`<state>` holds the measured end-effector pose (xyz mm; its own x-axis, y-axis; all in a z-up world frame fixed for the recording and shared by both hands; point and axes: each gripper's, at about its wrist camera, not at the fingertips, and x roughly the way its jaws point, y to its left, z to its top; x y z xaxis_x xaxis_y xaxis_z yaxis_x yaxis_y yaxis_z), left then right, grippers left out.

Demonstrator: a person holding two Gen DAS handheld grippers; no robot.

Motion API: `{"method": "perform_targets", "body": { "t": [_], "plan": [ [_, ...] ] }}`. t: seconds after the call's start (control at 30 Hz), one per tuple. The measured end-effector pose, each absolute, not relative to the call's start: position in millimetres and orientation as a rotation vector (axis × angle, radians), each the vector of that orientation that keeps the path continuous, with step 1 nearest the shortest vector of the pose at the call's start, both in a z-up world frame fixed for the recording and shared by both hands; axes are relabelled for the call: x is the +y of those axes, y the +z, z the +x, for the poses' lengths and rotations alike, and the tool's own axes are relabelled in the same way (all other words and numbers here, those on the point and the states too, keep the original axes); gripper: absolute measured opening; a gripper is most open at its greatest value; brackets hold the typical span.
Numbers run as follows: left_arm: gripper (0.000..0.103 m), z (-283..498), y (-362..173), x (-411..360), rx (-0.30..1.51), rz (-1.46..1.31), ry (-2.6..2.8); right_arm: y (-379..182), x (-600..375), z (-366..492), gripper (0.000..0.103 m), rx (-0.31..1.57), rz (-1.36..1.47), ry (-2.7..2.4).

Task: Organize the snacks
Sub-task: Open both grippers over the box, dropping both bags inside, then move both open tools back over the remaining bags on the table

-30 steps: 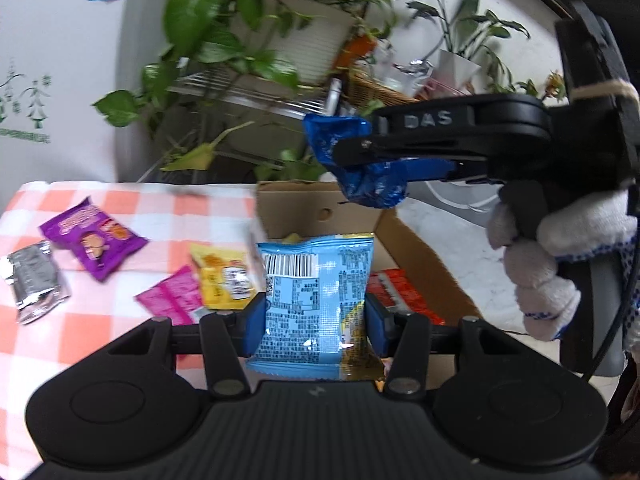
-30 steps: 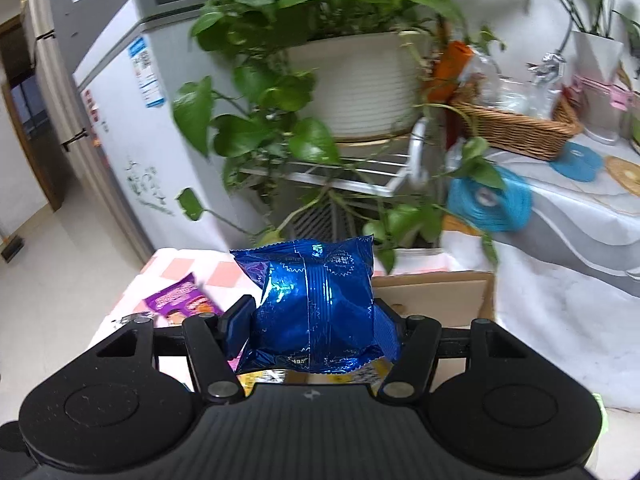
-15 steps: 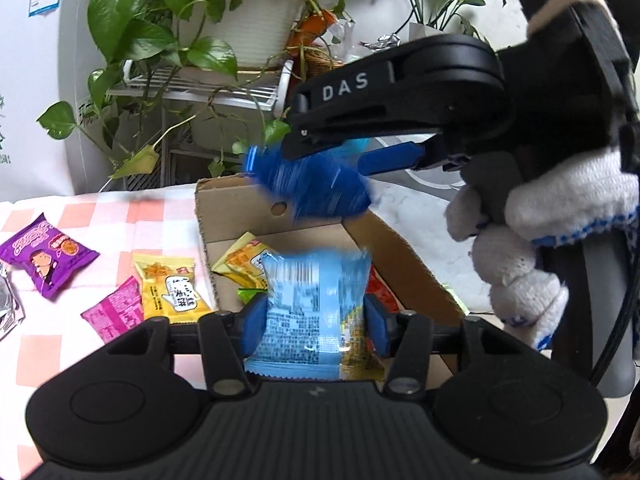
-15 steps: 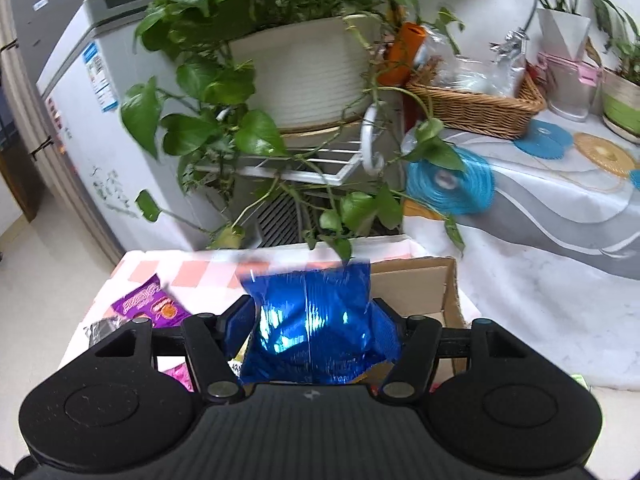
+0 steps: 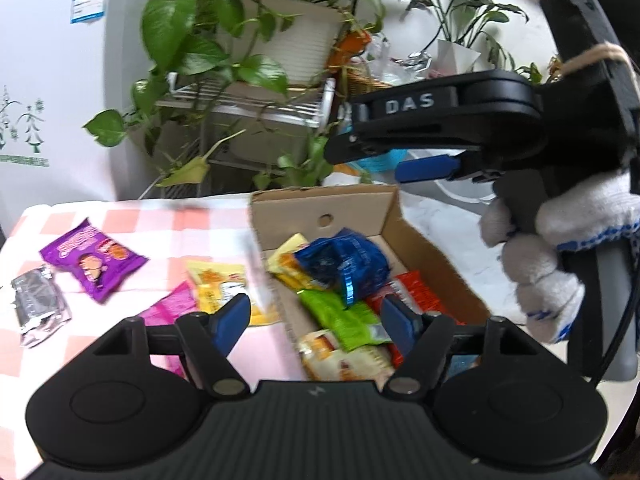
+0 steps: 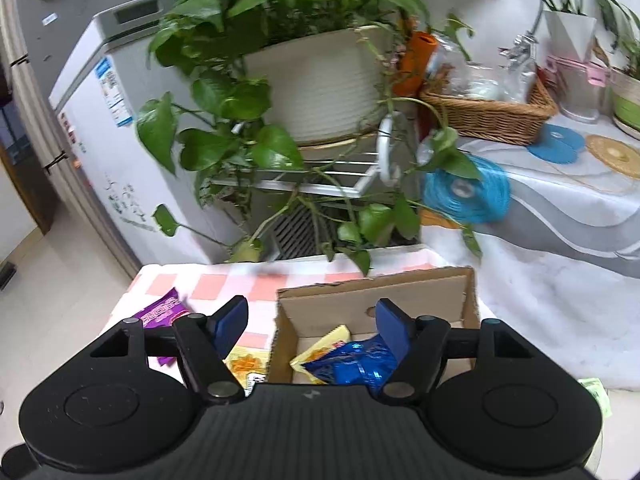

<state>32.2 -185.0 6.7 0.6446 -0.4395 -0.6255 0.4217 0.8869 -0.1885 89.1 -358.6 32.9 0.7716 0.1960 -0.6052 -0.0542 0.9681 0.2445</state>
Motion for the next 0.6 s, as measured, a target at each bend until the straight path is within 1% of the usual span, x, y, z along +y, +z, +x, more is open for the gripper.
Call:
{"method": "perform_targets", "body": {
  "t": [0.23,0.6],
  "plan": [
    [0.074,32.9,2.4,-152.4,0.737,-0.015,-0.432,30.4,-335.3,92.4,0.078,0.681,0.165,0.211],
    [0.074,39.8,-5.9,-99.6,0.782,0.0,-0.364,15.0,-285.8,103.6,0.078,0.725,0.1,0.323]
  ]
}}
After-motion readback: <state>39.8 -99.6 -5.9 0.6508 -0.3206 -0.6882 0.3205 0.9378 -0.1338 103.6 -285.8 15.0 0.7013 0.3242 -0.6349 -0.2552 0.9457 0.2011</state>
